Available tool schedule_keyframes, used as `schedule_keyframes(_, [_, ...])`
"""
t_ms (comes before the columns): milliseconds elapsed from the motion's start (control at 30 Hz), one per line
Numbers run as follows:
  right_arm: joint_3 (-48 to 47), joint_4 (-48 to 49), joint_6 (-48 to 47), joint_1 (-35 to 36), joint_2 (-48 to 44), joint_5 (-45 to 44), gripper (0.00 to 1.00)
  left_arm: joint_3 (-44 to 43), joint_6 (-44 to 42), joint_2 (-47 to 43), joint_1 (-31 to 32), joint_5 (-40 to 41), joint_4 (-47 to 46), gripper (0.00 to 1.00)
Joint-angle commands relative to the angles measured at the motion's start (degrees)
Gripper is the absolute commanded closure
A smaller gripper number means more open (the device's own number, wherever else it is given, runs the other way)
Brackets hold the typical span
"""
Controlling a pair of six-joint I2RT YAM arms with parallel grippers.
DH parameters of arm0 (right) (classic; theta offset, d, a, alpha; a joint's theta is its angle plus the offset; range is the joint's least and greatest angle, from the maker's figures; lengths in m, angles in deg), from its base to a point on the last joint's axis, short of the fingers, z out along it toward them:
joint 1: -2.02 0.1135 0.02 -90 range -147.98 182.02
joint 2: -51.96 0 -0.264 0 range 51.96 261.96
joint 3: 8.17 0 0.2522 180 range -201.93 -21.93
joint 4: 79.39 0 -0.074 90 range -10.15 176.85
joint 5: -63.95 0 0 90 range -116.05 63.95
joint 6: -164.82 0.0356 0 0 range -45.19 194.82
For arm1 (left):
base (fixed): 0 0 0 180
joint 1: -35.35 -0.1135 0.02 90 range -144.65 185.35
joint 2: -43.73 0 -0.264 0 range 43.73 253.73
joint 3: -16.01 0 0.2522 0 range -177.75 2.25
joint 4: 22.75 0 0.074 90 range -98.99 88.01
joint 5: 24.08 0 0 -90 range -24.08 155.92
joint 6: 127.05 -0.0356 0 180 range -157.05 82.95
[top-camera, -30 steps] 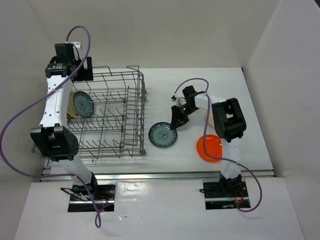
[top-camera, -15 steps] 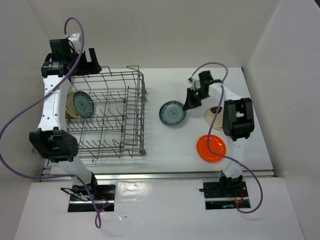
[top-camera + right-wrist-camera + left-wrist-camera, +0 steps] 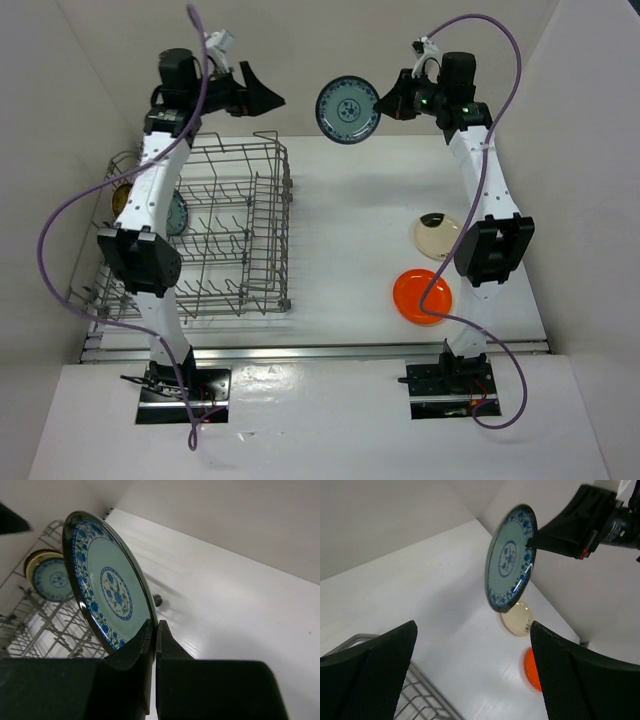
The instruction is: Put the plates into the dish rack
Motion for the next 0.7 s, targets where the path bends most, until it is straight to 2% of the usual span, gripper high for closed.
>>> schedule_keyframes(0, [-1.38,6.09,2.77,1.26,-0.8,7.05,1.0,-3.28,2.05,3.5,5.03,-3.62,-5.41,0.01])
schedule_keyframes(167, [-1.38,7.23,3.31,2.94,-1.33,9.52,1.0,-3.81,-1.91,5.26,8.55,3.77,-4.26,0.01])
schedule_keyframes(300, [-0.86,8.29,4.45,4.34,-1.33,11.54,1.0,-4.34,-2.79,6.4,8.56,5.19,-4.26,0.05])
schedule_keyframes(433, [-0.25,8.82,4.98,5.66,-1.33,12.33,1.0,-3.65,-3.94,6.4,9.09,5.19,-3.13,0.23])
schedule_keyframes(533, [0.45,8.82,4.98,6.19,-1.33,12.33,1.0,-3.02,-5.08,5.79,9.61,6.59,-2.51,0.61])
schedule_keyframes(567, [0.46,8.21,4.98,6.19,-1.33,12.33,1.0,-3.02,-5.08,5.79,9.61,7.2,-1.9,0.87])
schedule_keyframes(600, [0.46,8.2,4.98,6.19,-1.33,12.33,1.0,-3.02,-5.69,5.79,9.61,7.21,-1.37,0.99])
schedule_keyframes(667, [0.46,8.2,4.98,6.19,-1.33,11.2,0.84,-3.02,-5.69,5.17,9.61,7.74,-1.36,1.0])
